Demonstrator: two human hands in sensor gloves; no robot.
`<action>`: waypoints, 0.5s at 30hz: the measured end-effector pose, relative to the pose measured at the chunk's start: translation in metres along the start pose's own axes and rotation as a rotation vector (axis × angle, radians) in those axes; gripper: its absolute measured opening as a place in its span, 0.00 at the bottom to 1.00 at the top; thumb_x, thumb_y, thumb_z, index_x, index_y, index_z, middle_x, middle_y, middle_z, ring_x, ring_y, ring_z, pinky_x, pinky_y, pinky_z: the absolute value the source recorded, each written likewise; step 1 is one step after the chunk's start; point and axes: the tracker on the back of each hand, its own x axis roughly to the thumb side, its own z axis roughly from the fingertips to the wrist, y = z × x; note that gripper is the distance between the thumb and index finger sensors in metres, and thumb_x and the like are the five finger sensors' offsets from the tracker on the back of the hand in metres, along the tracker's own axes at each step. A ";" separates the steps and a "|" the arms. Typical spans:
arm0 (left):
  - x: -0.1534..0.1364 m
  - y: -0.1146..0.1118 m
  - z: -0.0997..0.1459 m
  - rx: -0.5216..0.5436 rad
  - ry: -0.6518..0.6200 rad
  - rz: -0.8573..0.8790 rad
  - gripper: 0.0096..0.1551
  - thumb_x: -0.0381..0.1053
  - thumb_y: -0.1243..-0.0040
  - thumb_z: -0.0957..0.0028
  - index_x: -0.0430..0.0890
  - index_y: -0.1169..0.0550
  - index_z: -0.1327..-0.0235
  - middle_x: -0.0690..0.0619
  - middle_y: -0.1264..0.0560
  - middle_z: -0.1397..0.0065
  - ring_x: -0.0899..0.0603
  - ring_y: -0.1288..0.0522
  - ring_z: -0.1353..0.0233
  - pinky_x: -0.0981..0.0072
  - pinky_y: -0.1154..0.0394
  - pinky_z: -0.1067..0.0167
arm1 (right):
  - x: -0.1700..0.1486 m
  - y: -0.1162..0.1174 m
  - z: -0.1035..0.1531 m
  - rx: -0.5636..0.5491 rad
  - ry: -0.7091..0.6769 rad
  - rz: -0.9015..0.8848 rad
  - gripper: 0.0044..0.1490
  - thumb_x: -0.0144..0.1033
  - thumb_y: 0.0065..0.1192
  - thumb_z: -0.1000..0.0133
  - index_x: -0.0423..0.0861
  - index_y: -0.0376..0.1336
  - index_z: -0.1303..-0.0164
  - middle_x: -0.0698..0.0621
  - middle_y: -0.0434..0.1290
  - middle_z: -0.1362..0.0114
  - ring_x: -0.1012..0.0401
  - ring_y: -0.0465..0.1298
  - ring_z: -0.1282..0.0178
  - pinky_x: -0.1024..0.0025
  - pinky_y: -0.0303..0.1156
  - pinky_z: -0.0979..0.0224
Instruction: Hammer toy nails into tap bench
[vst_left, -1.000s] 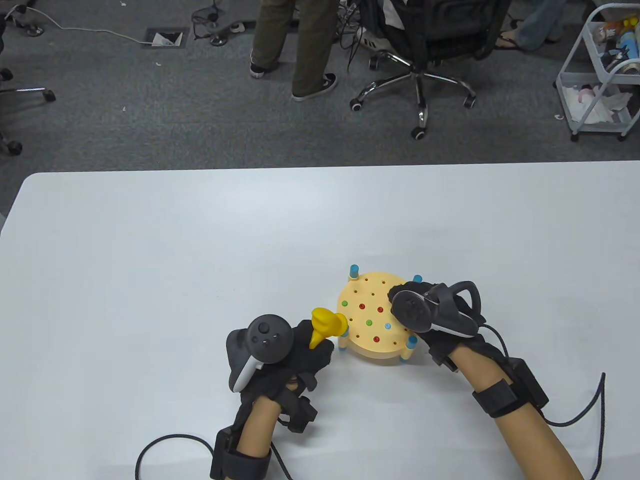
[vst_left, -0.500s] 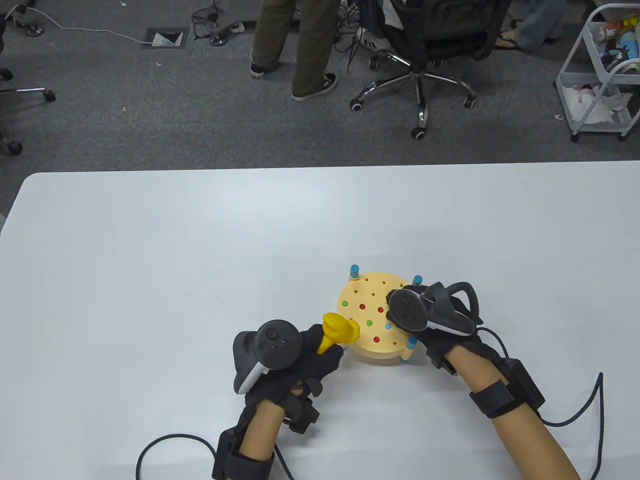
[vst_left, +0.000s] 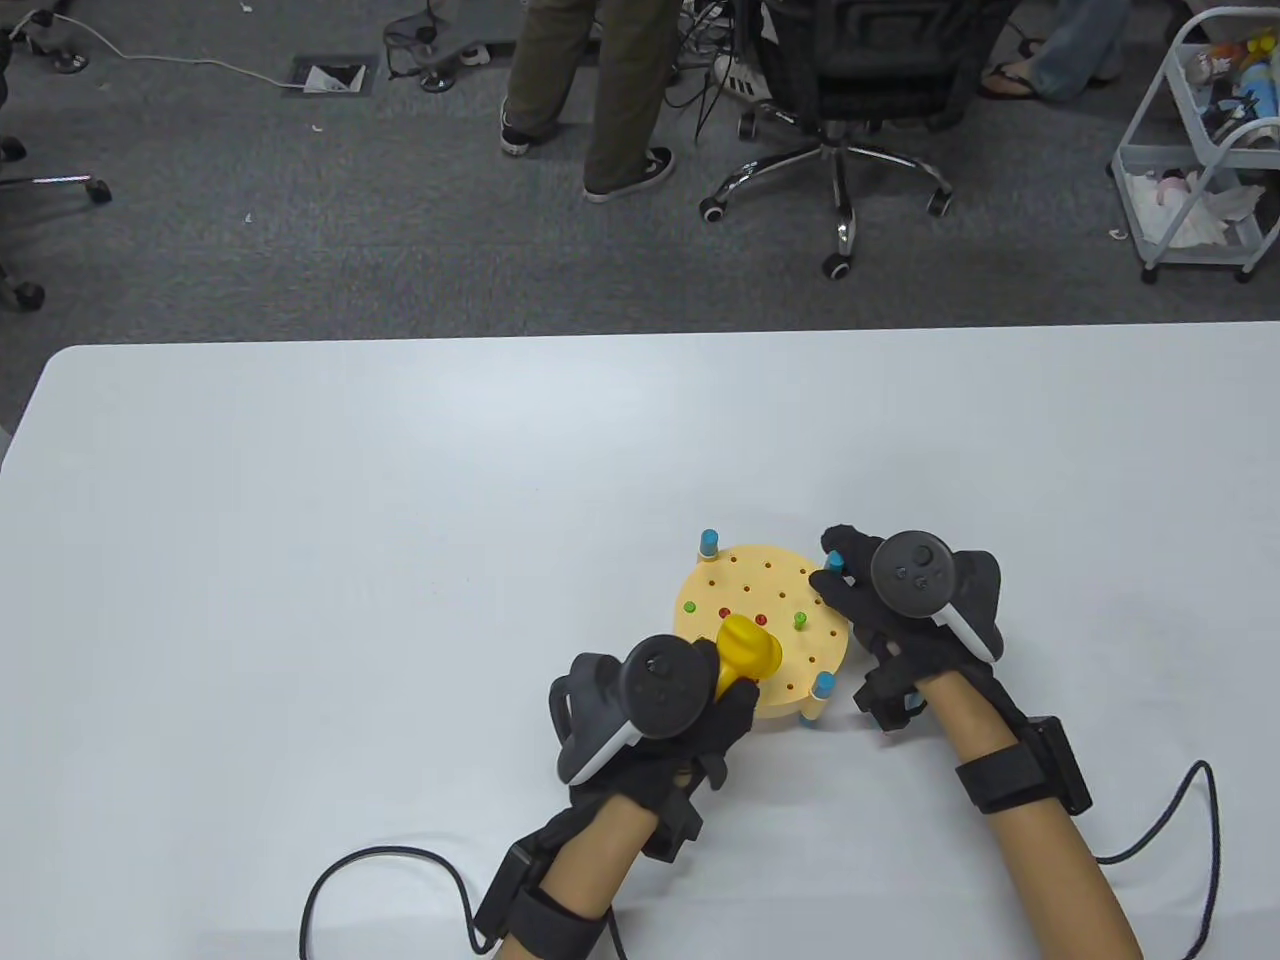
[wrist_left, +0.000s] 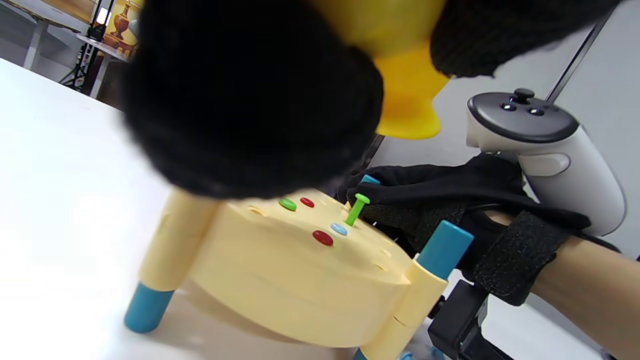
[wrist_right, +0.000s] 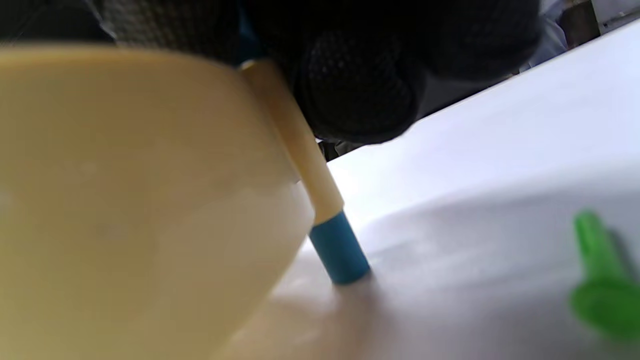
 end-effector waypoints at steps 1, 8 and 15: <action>0.011 -0.001 -0.009 -0.019 0.017 -0.056 0.37 0.64 0.41 0.57 0.37 0.22 0.48 0.42 0.13 0.66 0.44 0.14 0.80 0.67 0.22 0.87 | -0.002 0.003 -0.001 0.005 0.000 -0.014 0.38 0.51 0.58 0.51 0.46 0.64 0.33 0.44 0.75 0.37 0.59 0.81 0.56 0.66 0.77 0.53; 0.048 -0.016 -0.046 -0.023 0.111 -0.248 0.37 0.64 0.41 0.57 0.36 0.22 0.48 0.41 0.13 0.67 0.44 0.14 0.81 0.67 0.22 0.88 | -0.003 0.006 0.000 -0.009 -0.007 -0.014 0.37 0.51 0.57 0.51 0.47 0.64 0.34 0.44 0.75 0.37 0.60 0.81 0.57 0.66 0.77 0.53; 0.051 -0.020 -0.052 0.087 0.166 -0.247 0.37 0.64 0.42 0.58 0.37 0.23 0.47 0.41 0.14 0.66 0.44 0.14 0.80 0.66 0.22 0.88 | -0.002 0.006 0.000 -0.003 -0.007 -0.009 0.37 0.52 0.57 0.51 0.47 0.64 0.34 0.44 0.76 0.37 0.60 0.81 0.57 0.67 0.77 0.53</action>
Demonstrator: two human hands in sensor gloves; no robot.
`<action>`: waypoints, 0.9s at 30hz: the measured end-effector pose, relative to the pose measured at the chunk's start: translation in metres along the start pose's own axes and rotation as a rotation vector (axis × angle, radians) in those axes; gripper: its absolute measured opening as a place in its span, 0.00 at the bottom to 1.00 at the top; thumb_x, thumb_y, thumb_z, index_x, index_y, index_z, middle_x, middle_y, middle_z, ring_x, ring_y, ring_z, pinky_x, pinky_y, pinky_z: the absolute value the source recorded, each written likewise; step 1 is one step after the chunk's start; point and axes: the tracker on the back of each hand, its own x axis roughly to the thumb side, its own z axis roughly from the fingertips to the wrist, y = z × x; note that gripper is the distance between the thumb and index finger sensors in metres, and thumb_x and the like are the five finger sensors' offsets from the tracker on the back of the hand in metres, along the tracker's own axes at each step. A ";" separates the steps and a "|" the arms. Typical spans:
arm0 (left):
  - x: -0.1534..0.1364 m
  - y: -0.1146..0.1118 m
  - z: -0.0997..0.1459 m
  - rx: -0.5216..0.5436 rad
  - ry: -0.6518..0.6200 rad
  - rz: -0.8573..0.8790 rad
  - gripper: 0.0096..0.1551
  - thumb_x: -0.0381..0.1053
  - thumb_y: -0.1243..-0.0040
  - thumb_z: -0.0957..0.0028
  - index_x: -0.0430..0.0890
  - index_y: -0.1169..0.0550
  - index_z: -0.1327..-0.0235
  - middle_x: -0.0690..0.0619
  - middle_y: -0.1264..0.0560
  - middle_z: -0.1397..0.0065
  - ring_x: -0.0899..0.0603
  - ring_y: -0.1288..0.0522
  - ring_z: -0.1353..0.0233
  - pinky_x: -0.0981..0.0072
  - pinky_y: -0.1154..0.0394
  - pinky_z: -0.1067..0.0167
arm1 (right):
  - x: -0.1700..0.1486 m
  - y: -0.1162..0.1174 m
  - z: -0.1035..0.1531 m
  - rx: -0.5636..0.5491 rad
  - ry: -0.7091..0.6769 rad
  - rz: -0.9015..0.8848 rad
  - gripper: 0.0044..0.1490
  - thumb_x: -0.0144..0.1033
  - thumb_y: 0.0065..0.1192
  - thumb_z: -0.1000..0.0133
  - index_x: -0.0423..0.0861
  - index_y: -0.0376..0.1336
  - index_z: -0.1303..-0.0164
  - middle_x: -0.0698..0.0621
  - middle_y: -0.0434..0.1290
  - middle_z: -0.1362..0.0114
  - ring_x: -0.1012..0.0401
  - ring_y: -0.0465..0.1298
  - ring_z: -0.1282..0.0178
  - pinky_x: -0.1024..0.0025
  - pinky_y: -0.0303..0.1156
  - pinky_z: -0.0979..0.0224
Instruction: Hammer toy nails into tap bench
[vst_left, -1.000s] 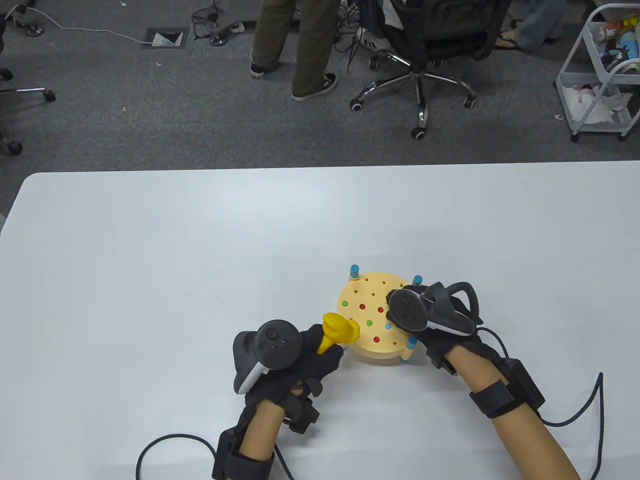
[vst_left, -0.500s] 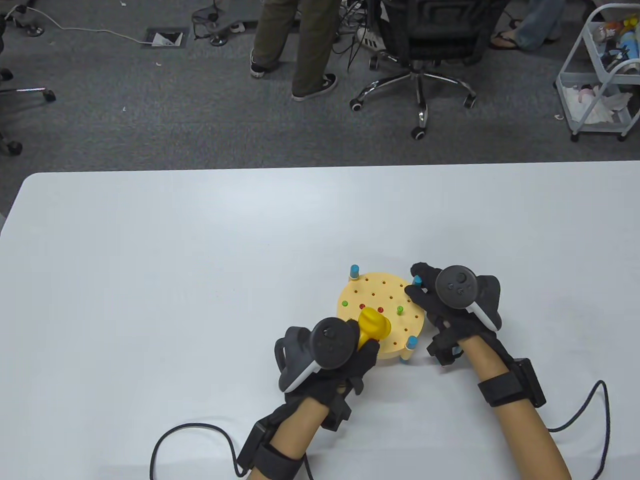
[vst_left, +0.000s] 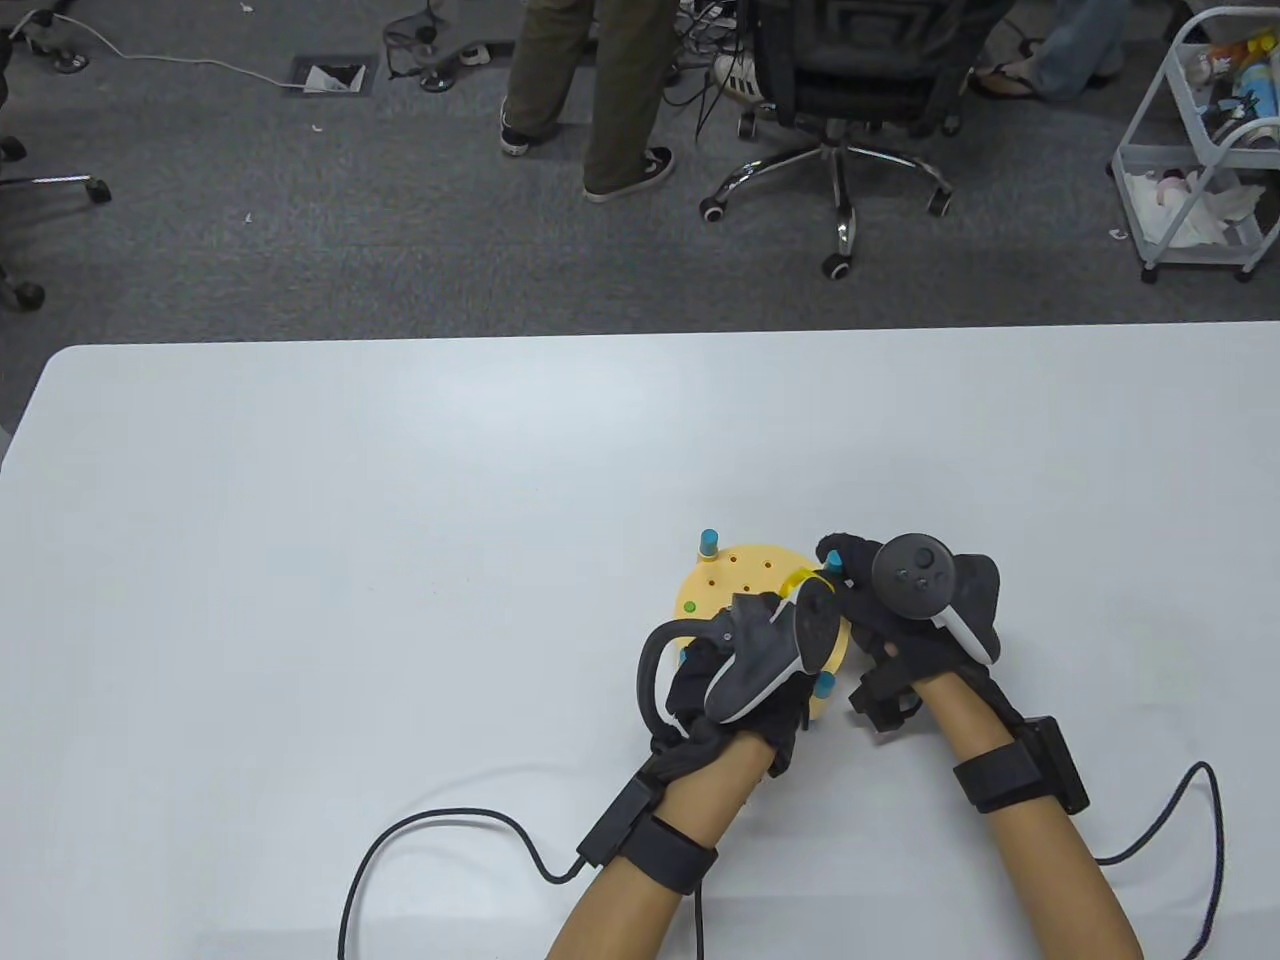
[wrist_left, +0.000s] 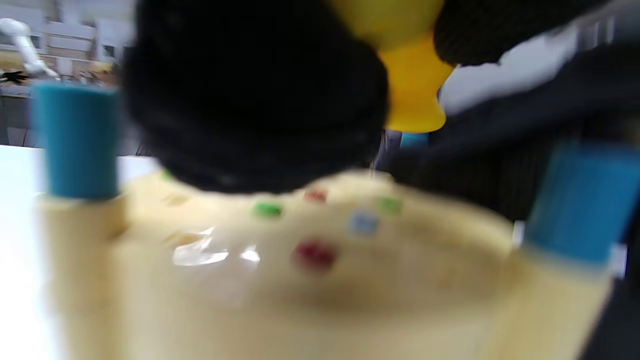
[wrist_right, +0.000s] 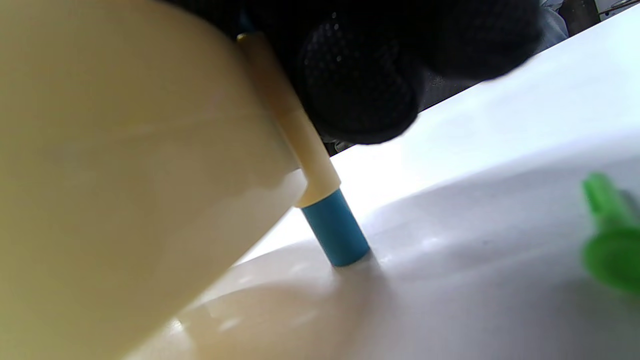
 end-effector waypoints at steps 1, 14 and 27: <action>0.000 -0.003 -0.002 -0.031 -0.007 0.006 0.37 0.63 0.41 0.58 0.35 0.22 0.48 0.40 0.13 0.67 0.42 0.14 0.81 0.64 0.22 0.88 | 0.000 0.000 0.000 -0.001 0.001 -0.001 0.37 0.51 0.57 0.51 0.47 0.64 0.34 0.44 0.76 0.37 0.60 0.81 0.57 0.66 0.77 0.53; -0.015 0.004 0.007 -0.102 -0.057 0.050 0.37 0.65 0.44 0.58 0.39 0.23 0.47 0.43 0.14 0.65 0.44 0.14 0.79 0.66 0.21 0.86 | -0.003 -0.009 -0.003 0.081 -0.008 -0.031 0.42 0.54 0.55 0.51 0.44 0.62 0.29 0.42 0.74 0.34 0.58 0.81 0.54 0.64 0.77 0.51; -0.148 0.015 0.047 0.006 0.035 0.553 0.38 0.65 0.44 0.57 0.38 0.24 0.45 0.41 0.15 0.63 0.42 0.14 0.76 0.64 0.22 0.83 | -0.030 -0.009 0.017 0.191 0.267 0.305 0.34 0.51 0.61 0.52 0.44 0.68 0.40 0.46 0.81 0.49 0.60 0.82 0.63 0.67 0.79 0.57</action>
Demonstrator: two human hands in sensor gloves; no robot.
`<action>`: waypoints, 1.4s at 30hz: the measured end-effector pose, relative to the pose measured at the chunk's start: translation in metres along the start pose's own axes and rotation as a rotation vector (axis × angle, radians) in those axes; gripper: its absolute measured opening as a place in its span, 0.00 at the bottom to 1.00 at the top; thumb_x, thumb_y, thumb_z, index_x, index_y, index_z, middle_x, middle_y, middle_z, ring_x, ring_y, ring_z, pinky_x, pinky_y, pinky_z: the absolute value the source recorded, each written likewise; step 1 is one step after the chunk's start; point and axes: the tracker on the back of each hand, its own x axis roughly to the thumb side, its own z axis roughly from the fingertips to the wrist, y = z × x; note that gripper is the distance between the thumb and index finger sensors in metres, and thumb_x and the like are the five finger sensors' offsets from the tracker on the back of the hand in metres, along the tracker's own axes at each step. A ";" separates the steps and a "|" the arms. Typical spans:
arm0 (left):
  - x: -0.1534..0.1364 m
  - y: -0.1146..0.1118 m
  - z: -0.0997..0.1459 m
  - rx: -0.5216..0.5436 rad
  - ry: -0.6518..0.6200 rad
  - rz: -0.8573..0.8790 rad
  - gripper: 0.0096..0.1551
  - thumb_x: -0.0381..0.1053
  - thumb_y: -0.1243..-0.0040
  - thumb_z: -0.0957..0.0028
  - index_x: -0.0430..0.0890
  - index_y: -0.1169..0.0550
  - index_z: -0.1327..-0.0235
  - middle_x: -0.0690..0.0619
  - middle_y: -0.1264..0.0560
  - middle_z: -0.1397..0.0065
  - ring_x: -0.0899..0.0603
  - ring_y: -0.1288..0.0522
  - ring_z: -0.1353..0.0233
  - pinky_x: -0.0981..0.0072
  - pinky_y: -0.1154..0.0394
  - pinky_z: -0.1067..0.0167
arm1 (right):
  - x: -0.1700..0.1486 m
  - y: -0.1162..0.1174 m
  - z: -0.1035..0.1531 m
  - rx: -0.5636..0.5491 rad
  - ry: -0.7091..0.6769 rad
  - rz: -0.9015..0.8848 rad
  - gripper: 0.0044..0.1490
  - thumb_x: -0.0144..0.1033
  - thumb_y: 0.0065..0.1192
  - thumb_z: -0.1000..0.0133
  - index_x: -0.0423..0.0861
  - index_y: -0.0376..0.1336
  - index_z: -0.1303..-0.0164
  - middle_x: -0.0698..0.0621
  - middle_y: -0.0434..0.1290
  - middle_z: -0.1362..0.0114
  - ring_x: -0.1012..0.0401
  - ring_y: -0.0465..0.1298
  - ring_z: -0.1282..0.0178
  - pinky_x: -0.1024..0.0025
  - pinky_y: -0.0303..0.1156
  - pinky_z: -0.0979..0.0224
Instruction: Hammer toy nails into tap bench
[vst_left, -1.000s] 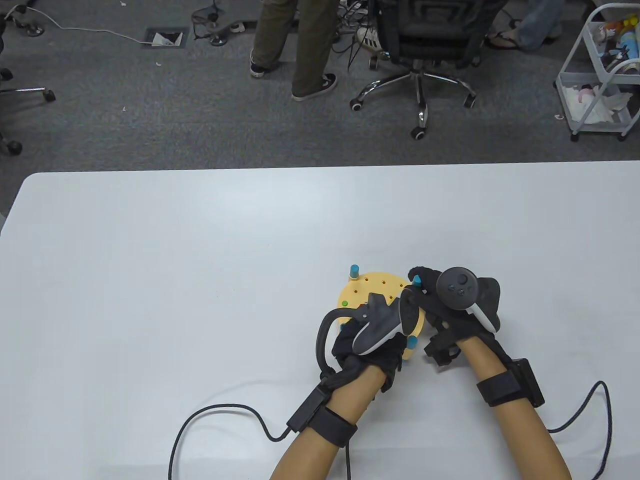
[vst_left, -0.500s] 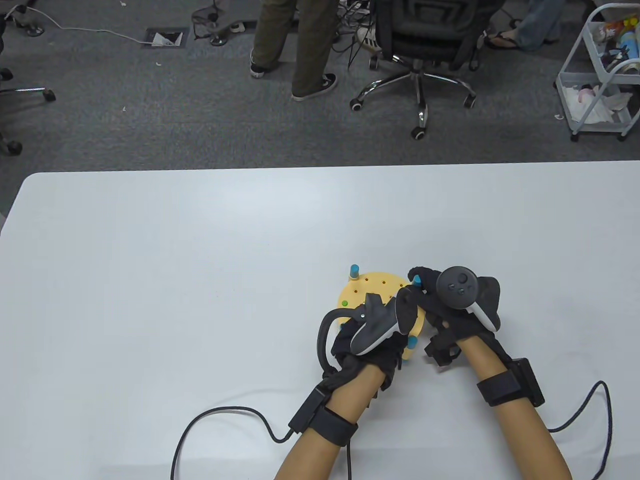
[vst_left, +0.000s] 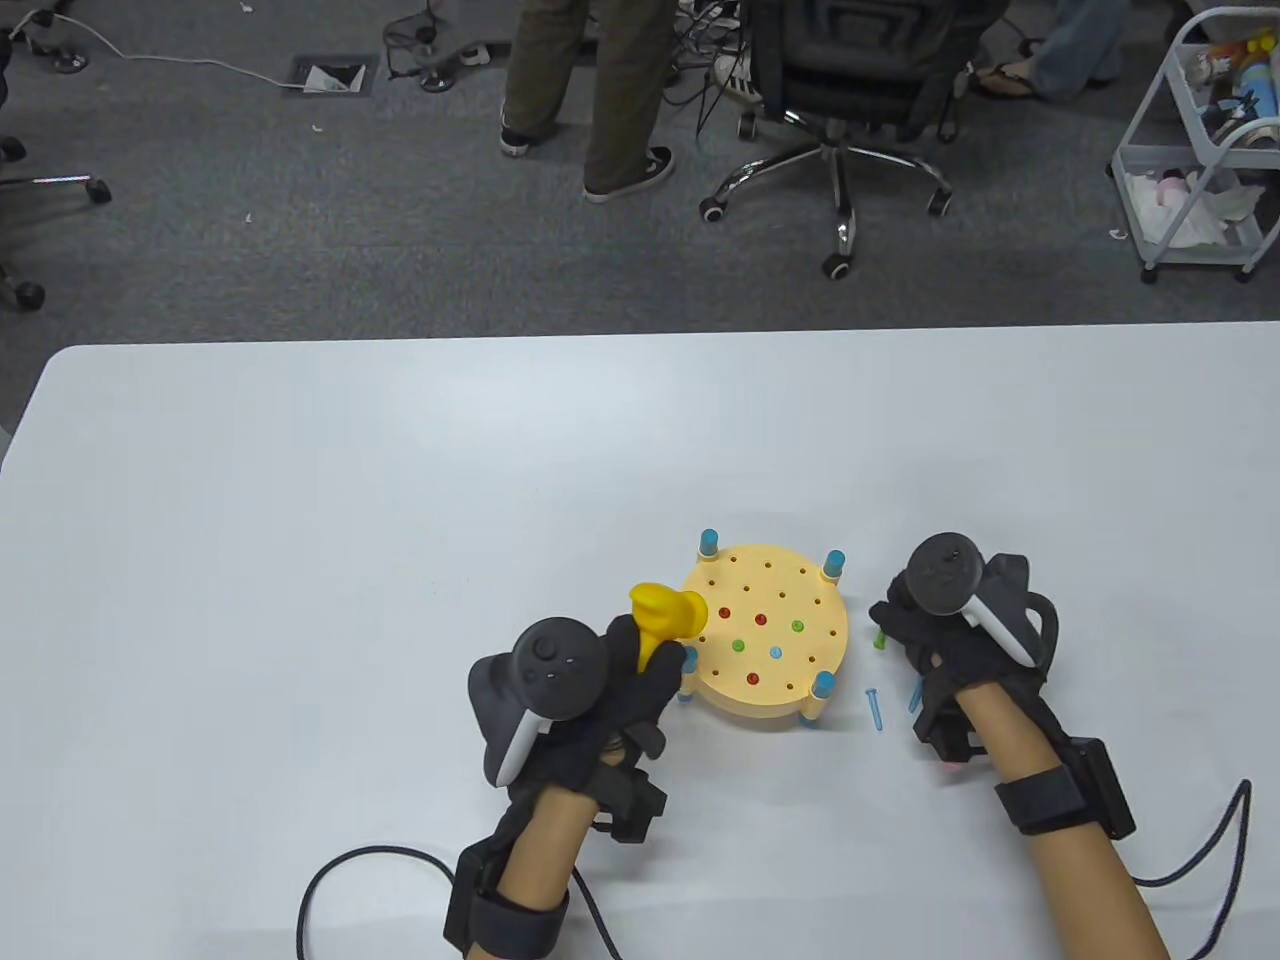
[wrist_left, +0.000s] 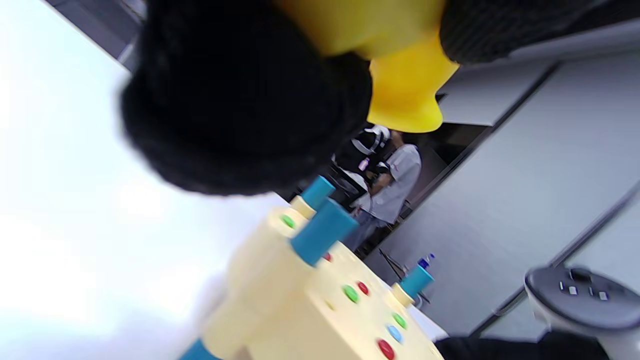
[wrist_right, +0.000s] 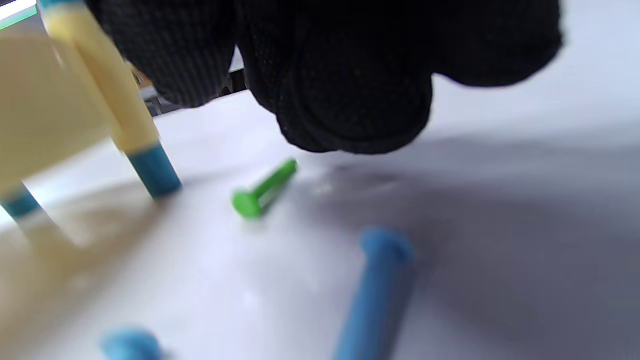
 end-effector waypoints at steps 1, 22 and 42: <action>-0.007 0.002 0.000 0.005 0.022 0.007 0.38 0.65 0.44 0.57 0.38 0.24 0.45 0.41 0.15 0.62 0.42 0.14 0.76 0.64 0.22 0.83 | 0.006 0.003 0.002 -0.014 0.010 0.051 0.33 0.52 0.62 0.53 0.45 0.69 0.43 0.47 0.81 0.50 0.60 0.82 0.64 0.67 0.79 0.57; -0.028 0.004 -0.005 -0.033 0.095 0.049 0.38 0.65 0.45 0.57 0.38 0.24 0.45 0.41 0.15 0.62 0.42 0.14 0.75 0.64 0.22 0.82 | 0.031 0.027 0.008 -0.072 0.199 0.376 0.27 0.45 0.59 0.49 0.44 0.70 0.46 0.45 0.78 0.50 0.60 0.79 0.60 0.65 0.77 0.53; -0.021 -0.003 -0.005 -0.048 0.059 0.002 0.38 0.65 0.45 0.57 0.38 0.24 0.45 0.41 0.15 0.62 0.42 0.14 0.75 0.64 0.22 0.82 | -0.015 -0.038 0.024 -0.297 -0.058 -0.420 0.24 0.43 0.61 0.52 0.50 0.68 0.46 0.46 0.78 0.48 0.61 0.81 0.60 0.64 0.78 0.51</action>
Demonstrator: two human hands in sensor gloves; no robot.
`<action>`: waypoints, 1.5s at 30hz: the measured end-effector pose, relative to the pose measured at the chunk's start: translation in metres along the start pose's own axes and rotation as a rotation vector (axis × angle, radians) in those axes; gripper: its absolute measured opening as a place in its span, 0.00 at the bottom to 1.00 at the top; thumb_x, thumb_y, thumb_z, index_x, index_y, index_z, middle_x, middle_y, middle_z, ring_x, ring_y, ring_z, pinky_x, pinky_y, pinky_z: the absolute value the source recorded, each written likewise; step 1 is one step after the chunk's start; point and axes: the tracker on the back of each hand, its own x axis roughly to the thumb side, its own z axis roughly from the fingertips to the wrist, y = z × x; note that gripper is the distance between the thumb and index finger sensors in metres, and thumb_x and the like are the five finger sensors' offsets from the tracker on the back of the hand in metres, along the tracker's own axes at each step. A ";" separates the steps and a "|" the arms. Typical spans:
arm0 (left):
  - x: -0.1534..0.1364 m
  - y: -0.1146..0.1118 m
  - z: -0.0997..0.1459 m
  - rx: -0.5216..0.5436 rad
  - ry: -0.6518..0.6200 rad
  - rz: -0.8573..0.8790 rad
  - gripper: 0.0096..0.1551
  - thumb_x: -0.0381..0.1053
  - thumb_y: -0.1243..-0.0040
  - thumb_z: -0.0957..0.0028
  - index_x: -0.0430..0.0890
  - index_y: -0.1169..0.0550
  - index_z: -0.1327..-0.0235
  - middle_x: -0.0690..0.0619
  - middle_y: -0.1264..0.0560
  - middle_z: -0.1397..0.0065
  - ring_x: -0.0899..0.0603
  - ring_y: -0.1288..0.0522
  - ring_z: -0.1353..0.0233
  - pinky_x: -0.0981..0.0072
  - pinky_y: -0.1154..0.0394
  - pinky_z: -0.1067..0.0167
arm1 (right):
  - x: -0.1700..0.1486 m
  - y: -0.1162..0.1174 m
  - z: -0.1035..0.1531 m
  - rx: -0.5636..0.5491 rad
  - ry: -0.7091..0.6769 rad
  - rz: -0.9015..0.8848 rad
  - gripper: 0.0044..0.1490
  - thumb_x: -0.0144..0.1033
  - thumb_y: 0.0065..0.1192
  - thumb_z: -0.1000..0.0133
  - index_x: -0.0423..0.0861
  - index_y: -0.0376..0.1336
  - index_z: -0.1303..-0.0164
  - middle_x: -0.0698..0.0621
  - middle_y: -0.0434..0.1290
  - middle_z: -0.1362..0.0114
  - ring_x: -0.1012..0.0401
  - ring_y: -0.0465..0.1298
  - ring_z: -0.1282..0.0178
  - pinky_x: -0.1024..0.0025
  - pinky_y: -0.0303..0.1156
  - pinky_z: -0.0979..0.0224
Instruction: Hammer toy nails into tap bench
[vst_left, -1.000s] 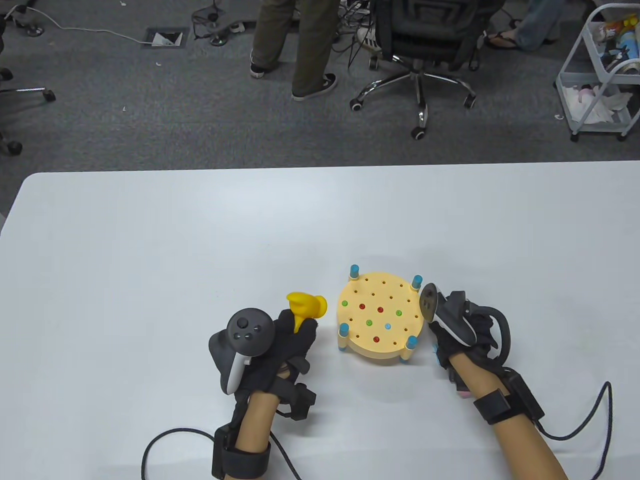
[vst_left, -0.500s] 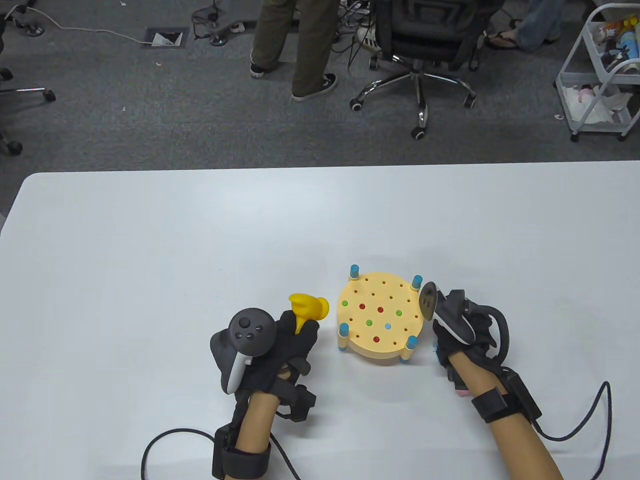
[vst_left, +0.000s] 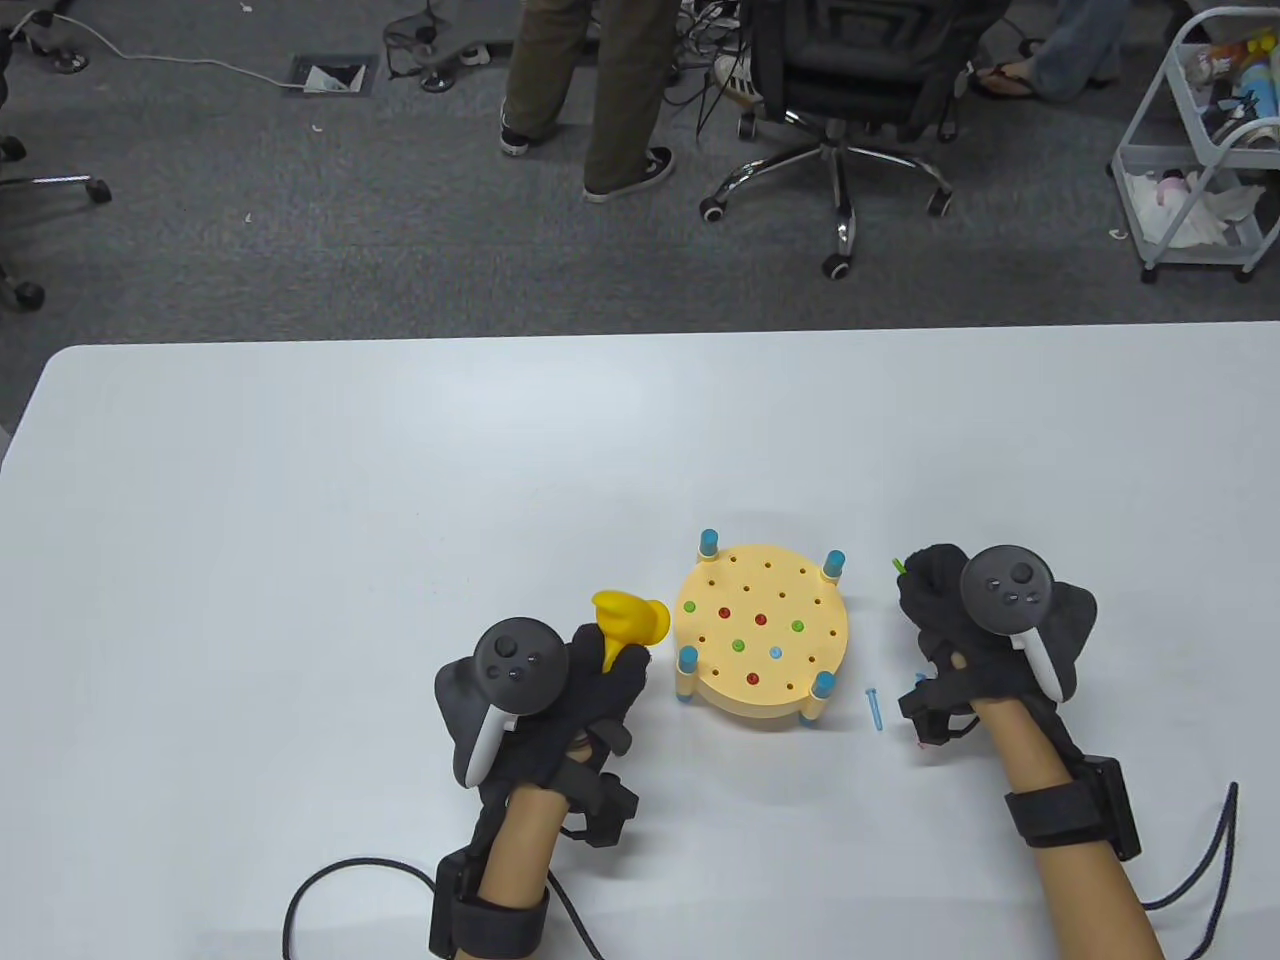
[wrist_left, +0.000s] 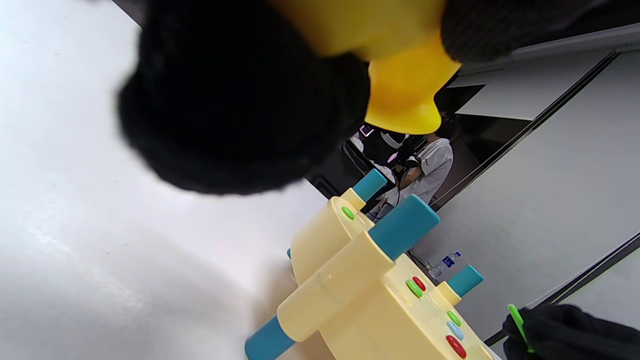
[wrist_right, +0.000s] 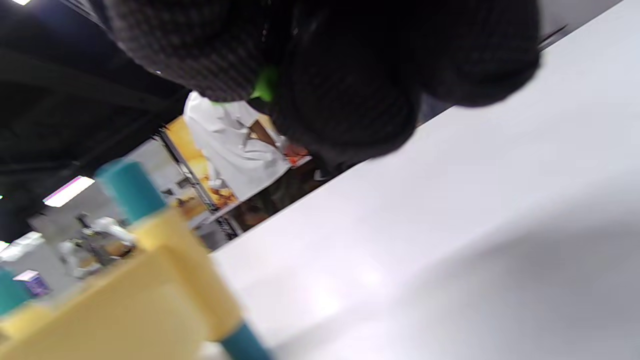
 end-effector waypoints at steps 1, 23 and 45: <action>0.001 0.000 0.000 0.003 -0.006 -0.002 0.38 0.65 0.45 0.57 0.38 0.24 0.45 0.41 0.15 0.62 0.42 0.14 0.76 0.64 0.22 0.82 | 0.007 -0.002 0.002 -0.009 -0.037 0.003 0.24 0.43 0.61 0.51 0.50 0.68 0.46 0.46 0.78 0.48 0.61 0.81 0.60 0.64 0.78 0.50; 0.006 -0.004 0.000 -0.010 -0.070 -0.028 0.38 0.65 0.45 0.57 0.38 0.24 0.45 0.41 0.15 0.63 0.42 0.14 0.76 0.64 0.22 0.82 | 0.159 0.064 -0.010 0.311 -0.474 0.923 0.24 0.44 0.63 0.53 0.51 0.71 0.47 0.48 0.79 0.49 0.62 0.81 0.60 0.64 0.79 0.49; 0.009 -0.007 -0.001 -0.034 -0.077 -0.056 0.38 0.65 0.45 0.57 0.38 0.24 0.45 0.41 0.15 0.62 0.42 0.14 0.75 0.64 0.22 0.82 | 0.157 0.078 -0.008 0.272 -0.490 0.985 0.31 0.50 0.62 0.54 0.50 0.71 0.42 0.48 0.80 0.47 0.63 0.82 0.59 0.65 0.80 0.49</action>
